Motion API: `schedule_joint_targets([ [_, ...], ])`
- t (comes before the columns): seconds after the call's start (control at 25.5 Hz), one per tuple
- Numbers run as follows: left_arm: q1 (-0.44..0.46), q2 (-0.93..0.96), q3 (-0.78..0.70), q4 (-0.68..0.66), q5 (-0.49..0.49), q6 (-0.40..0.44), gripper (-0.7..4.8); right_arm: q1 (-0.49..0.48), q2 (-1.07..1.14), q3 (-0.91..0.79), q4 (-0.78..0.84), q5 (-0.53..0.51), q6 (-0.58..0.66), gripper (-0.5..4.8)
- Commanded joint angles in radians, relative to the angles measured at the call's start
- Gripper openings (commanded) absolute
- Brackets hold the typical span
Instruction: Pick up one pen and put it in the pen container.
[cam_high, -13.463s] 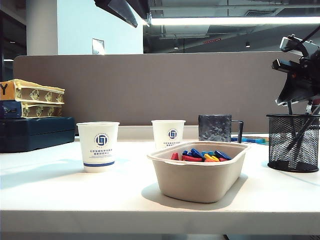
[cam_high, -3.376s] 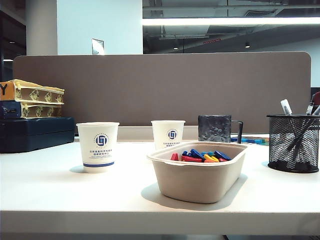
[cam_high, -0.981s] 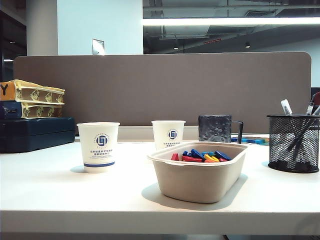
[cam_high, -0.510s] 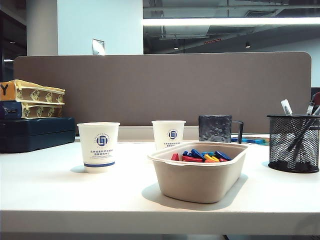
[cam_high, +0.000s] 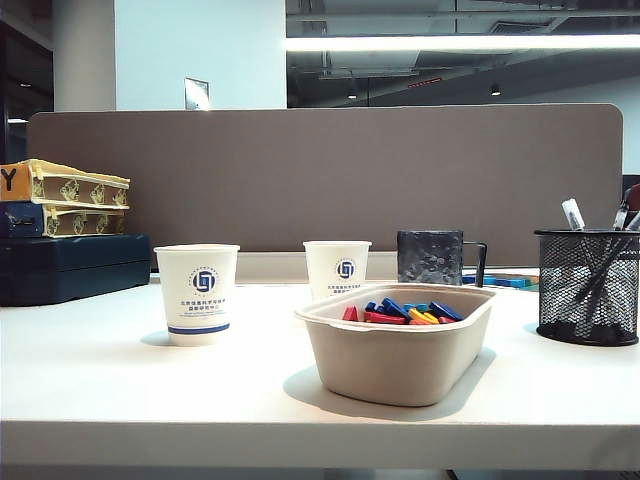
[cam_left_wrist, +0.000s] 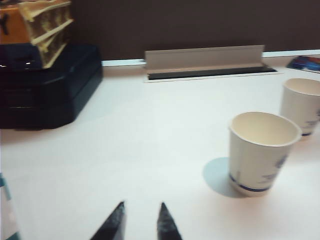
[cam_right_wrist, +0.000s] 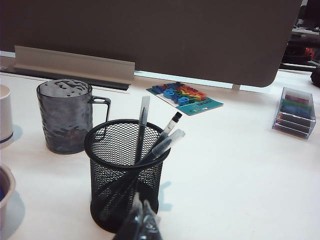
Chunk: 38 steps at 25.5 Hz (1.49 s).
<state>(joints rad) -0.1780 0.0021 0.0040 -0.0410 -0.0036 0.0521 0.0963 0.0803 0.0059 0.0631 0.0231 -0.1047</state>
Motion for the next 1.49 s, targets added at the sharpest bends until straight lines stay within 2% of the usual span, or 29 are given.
schedule_joint_targets([
  [0.04,0.049,0.0,0.003,0.023,0.079,0.0,0.81,-0.001,-0.001,-0.005,0.016,0.0,0.0,-0.01],
  [0.31,0.145,0.0,0.003,0.036,0.079,-0.004,0.8,-0.001,-0.001,-0.005,0.016,0.0,0.0,-0.01],
  [0.67,0.198,0.0,0.003,0.043,0.076,-0.003,0.8,-0.001,-0.001,-0.005,0.016,0.0,0.0,-0.01],
  [1.49,0.2,0.0,0.003,0.042,0.076,-0.003,0.81,-0.001,-0.001,-0.005,0.016,0.0,0.0,-0.01],
])
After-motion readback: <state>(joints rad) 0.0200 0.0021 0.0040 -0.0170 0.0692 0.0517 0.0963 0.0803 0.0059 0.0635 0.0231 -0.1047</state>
